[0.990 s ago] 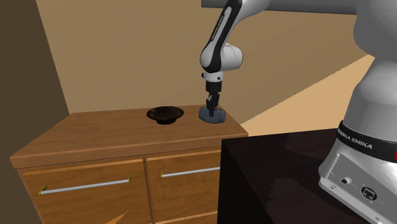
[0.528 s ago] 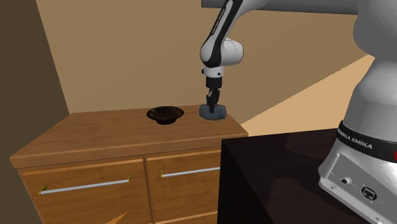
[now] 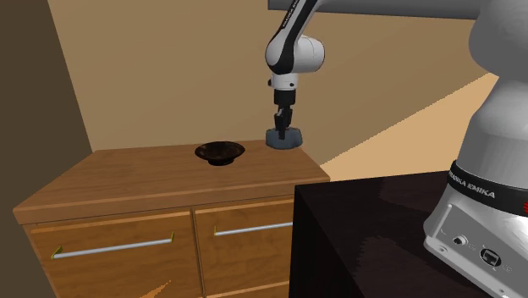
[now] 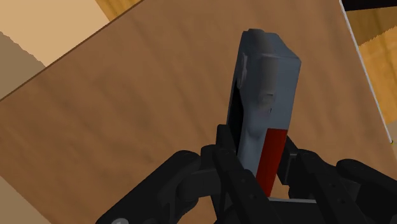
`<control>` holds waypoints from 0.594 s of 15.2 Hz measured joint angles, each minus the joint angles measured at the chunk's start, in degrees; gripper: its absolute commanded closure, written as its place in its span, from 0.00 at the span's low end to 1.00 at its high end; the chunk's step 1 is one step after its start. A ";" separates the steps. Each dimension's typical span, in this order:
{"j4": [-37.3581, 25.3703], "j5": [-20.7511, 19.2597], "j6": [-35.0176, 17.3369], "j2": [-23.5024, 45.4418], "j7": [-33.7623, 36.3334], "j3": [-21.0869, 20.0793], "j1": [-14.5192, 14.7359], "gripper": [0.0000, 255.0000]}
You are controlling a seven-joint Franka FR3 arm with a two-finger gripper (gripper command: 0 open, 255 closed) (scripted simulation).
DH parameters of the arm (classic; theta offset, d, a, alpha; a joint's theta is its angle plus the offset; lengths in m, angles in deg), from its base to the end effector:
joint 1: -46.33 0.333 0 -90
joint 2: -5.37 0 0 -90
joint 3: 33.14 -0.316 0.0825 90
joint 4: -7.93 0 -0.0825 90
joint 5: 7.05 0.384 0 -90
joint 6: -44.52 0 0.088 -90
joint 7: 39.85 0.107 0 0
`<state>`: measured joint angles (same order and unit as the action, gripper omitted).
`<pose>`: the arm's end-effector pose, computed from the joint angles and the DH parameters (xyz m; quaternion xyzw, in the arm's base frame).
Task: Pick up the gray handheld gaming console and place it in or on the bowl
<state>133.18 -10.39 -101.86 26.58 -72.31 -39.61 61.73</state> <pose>0.5195 0.2099 0.2175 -0.8802 -0.4747 -0.0013 0.0041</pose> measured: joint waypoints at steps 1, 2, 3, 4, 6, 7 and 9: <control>0.14 0.15 0.61 -0.75 -0.13 -0.08 -0.10 1.00; 0.12 0.26 1.27 -1.39 -0.12 -0.17 -0.09 1.00; 0.19 0.38 1.82 -2.02 -0.14 -0.26 -0.09 1.00; 0.18 0.52 2.57 -2.76 -0.25 -0.33 -0.16 1.00; 0.16 0.78 3.79 -3.97 -0.52 -0.43 -0.32 1.00; -0.08 0.85 4.37 -4.33 -0.46 -0.49 -0.28 1.00; -0.04 1.15 5.76 -5.76 -0.75 -0.60 -0.44 1.00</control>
<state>133.14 -9.24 -96.10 20.82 -73.07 -40.21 61.29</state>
